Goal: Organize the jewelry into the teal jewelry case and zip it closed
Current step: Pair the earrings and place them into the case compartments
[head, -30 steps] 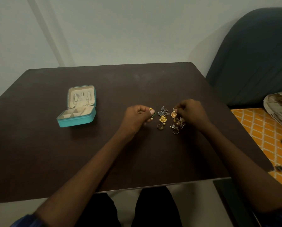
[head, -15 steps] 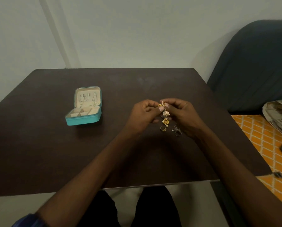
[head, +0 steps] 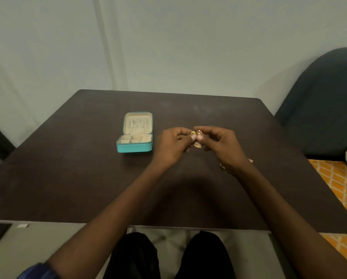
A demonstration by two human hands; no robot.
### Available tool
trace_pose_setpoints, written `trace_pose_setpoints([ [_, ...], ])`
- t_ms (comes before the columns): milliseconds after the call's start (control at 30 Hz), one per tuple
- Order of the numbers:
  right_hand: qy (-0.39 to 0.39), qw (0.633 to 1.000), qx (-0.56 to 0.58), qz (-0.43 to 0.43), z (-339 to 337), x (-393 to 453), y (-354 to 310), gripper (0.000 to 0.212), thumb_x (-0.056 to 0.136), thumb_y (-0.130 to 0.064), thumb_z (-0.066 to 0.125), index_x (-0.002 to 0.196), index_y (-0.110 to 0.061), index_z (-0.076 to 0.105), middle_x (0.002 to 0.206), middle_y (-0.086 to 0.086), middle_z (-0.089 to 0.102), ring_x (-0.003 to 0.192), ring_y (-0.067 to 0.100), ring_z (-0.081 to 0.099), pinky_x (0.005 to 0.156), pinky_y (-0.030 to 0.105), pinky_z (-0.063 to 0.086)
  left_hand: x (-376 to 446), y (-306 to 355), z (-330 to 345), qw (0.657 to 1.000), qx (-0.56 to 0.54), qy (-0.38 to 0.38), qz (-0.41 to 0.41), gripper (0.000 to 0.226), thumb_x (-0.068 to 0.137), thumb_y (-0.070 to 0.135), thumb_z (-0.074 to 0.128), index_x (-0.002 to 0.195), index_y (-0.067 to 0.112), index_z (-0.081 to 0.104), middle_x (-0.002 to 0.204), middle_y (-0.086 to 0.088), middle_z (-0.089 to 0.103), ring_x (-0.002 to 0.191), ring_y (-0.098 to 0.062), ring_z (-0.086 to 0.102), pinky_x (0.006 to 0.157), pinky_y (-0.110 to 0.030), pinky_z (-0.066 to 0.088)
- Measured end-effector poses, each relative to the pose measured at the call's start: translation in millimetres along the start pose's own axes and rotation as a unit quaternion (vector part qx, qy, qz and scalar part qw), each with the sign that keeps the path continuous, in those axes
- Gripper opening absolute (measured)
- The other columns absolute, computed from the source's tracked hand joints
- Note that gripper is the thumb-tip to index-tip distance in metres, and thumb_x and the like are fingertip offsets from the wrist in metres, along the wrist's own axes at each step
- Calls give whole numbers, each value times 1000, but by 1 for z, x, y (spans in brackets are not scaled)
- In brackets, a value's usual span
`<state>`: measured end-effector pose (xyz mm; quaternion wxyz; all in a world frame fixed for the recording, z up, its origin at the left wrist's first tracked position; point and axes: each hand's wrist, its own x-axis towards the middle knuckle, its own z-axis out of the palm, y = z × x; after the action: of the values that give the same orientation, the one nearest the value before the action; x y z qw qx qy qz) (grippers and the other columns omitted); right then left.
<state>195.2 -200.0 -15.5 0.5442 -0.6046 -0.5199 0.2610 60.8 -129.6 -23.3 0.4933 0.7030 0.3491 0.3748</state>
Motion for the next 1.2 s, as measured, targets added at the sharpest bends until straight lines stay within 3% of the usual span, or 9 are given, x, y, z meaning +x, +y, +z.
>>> trace_pose_setpoints([
  [100,6,1000,-28,4,-2,3,3,24,87,-10,62,111,-13,66,92,9,69,72,3,60,60,17,49,-1,-9,-4,999,37,-12,-10,14,87,21,64,92,10,72,82,-11,72,73,-16,64,72,-37,55],
  [233,37,998,-22,45,-20,-3,9,24,88,-8,60,111,-12,65,89,13,65,65,-1,57,58,14,47,-5,-26,2,986,158,-54,-28,13,85,25,66,88,14,74,90,-1,73,75,-4,60,66,-17,44],
  [333,57,996,-35,63,-46,-11,13,27,89,-8,59,115,-7,63,95,8,68,70,0,61,61,12,50,-3,-34,8,972,218,-81,-30,16,86,23,65,90,11,74,93,-1,73,76,-3,59,59,-9,39],
  [500,97,988,-81,84,-97,-29,21,27,90,-11,58,116,-9,62,97,-1,68,77,9,61,66,20,50,2,-37,26,953,282,-115,-8,17,88,24,63,95,13,74,97,-2,73,86,-9,64,78,-25,49],
  [667,118,983,-96,102,-123,-40,31,29,90,-12,58,118,-7,61,99,7,68,83,15,61,72,28,50,9,-39,41,932,334,-137,3,19,87,25,63,95,14,74,94,-5,73,90,-20,66,80,-33,51],
  [867,121,982,-103,104,-134,-45,37,28,90,-14,57,118,-9,61,101,4,67,85,14,62,73,28,50,5,-16,71,904,403,-86,110,32,93,28,52,123,20,60,113,-10,56,108,-28,51,89,-38,44],
  [967,129,981,-103,103,-138,-48,41,28,90,-14,58,117,-10,62,105,3,67,84,10,63,70,24,51,11,-1,100,906,374,-145,134,39,93,26,52,131,25,53,116,-7,56,113,-25,49,88,-34,42],
  [1100,138,980,-103,101,-144,-54,45,28,89,-14,59,117,-10,63,104,2,68,80,6,62,66,20,51,23,7,138,863,420,-231,162,46,93,33,52,138,27,44,125,-8,53,118,-27,47,91,-35,40],
  [1200,139,979,-111,103,-148,-59,48,27,89,-14,60,116,-11,64,100,1,68,77,5,62,63,17,51,31,5,156,840,448,-253,173,39,90,35,56,126,21,57,121,-10,56,114,-29,50,88,-35,42],
])
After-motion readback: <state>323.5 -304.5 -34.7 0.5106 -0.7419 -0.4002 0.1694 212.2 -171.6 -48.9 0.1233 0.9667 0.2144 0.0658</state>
